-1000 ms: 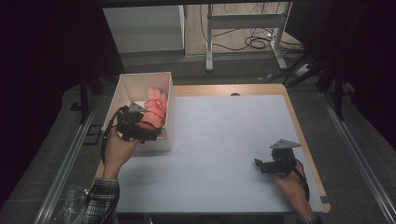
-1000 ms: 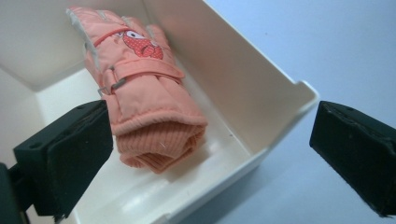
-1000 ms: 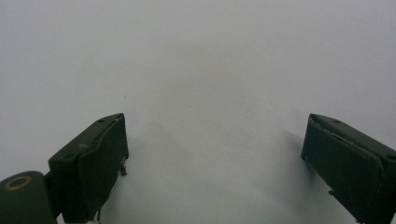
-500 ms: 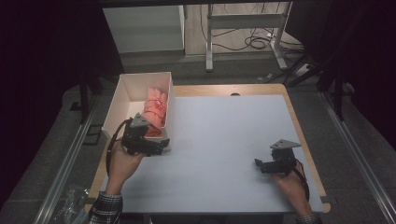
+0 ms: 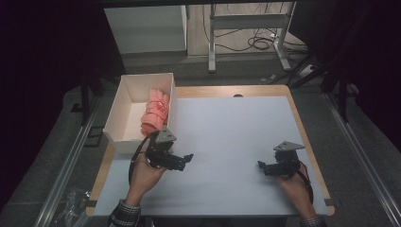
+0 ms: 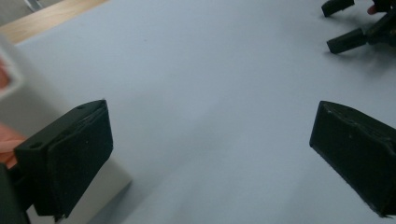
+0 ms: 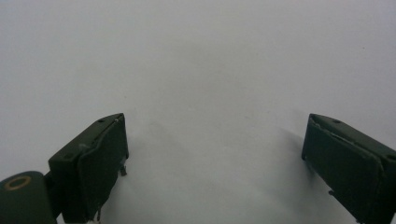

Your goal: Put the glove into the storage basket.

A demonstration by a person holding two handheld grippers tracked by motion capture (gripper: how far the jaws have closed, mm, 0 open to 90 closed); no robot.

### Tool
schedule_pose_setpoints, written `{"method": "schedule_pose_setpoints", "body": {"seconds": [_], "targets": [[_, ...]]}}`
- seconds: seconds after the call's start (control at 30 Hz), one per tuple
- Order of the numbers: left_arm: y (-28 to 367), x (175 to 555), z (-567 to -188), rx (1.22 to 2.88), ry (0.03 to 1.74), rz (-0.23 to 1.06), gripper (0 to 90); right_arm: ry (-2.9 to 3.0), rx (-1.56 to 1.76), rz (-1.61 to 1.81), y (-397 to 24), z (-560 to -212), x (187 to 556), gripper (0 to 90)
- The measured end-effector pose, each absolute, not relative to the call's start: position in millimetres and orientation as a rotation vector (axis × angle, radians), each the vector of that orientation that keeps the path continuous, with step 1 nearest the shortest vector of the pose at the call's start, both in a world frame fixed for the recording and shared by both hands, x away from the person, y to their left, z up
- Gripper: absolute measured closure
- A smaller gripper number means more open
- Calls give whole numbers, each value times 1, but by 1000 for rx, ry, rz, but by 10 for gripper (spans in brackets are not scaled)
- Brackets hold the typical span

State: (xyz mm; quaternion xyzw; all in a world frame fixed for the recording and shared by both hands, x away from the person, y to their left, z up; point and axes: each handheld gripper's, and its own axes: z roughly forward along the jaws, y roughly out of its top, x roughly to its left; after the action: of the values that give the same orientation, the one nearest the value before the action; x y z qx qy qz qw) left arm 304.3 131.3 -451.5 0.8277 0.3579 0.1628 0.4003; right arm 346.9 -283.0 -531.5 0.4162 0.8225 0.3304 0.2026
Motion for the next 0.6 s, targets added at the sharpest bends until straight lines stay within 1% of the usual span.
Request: {"method": "schedule_pose_setpoints", "body": {"seconds": [0.6], "targets": [[107, 305, -515, 2140, 906, 326, 3, 2296, 1161, 923, -283, -532, 347, 74]]}}
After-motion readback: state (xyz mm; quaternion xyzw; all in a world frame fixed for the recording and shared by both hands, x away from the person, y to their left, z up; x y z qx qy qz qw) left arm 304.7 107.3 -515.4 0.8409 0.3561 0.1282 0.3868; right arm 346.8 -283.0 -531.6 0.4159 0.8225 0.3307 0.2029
